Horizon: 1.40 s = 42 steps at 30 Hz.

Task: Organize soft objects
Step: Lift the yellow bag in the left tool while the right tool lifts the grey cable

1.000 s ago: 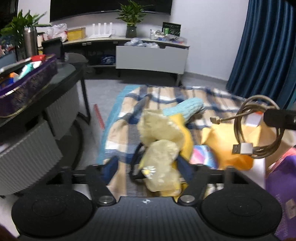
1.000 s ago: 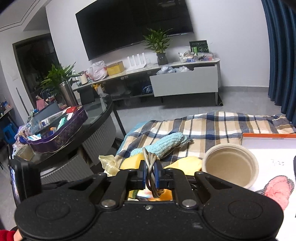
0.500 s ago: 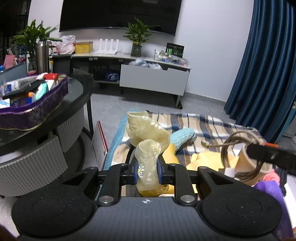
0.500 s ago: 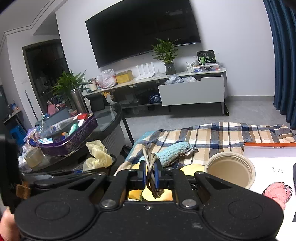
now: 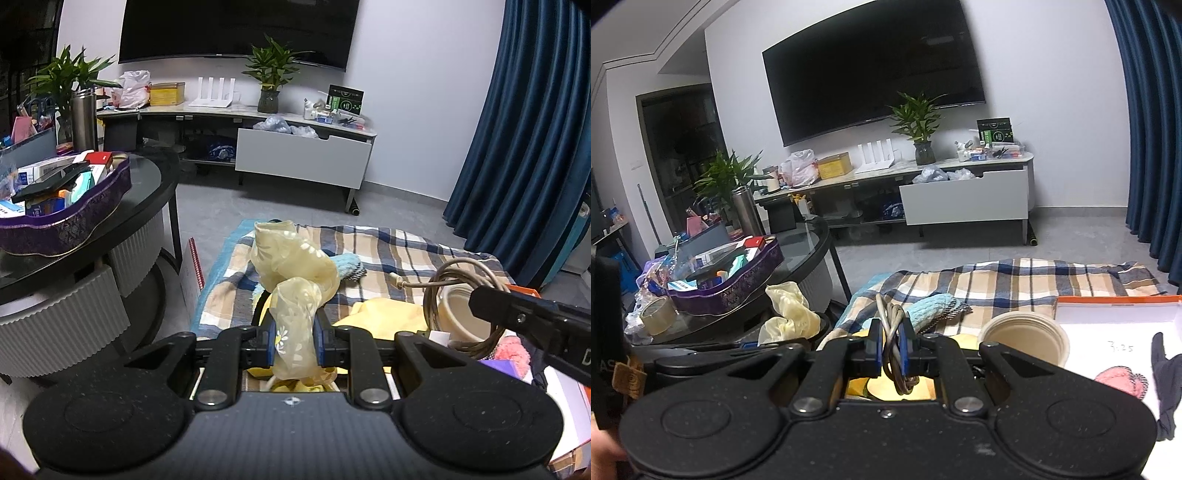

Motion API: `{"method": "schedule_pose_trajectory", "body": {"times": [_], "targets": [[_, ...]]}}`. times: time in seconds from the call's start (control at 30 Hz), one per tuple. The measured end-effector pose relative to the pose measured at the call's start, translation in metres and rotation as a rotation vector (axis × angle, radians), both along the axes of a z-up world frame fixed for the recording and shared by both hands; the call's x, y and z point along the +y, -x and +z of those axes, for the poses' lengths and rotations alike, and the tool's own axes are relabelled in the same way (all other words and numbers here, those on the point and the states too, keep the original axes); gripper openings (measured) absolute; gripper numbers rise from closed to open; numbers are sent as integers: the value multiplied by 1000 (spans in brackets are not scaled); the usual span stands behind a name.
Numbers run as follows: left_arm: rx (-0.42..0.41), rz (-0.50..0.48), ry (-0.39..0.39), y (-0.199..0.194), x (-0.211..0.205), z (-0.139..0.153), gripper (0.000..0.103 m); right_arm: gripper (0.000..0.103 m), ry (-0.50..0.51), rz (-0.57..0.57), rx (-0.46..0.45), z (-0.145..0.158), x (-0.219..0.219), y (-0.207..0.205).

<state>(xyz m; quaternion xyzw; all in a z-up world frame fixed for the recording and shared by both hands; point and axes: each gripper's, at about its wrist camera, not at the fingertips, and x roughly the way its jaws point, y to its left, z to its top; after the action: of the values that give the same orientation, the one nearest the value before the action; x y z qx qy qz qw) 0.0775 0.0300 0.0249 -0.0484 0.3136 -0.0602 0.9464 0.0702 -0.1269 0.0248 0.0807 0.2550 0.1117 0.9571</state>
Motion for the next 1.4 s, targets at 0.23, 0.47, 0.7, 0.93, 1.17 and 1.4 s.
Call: {"method": "schedule_pose_trajectory", "body": {"times": [0.23,0.47,0.7,0.93,1.17,1.4], "targets": [[3,-18,-11,5,-11,4,22,12,24,-36,-14,6,-6,11],[7,-28,-8,8,-15,4,22,12,37,-73,-23,9,-14,21],[-1,-41,-18,15,-23,7,22,12,44,-95,-37,12,-20,28],[-12,-62,-23,20,-32,11,22,12,44,-113,-49,17,-27,35],[-22,-84,-27,21,-40,13,22,12,42,-131,-55,18,-36,40],[-26,-107,-30,22,-49,13,22,12,38,-153,-58,19,-47,43]]}}
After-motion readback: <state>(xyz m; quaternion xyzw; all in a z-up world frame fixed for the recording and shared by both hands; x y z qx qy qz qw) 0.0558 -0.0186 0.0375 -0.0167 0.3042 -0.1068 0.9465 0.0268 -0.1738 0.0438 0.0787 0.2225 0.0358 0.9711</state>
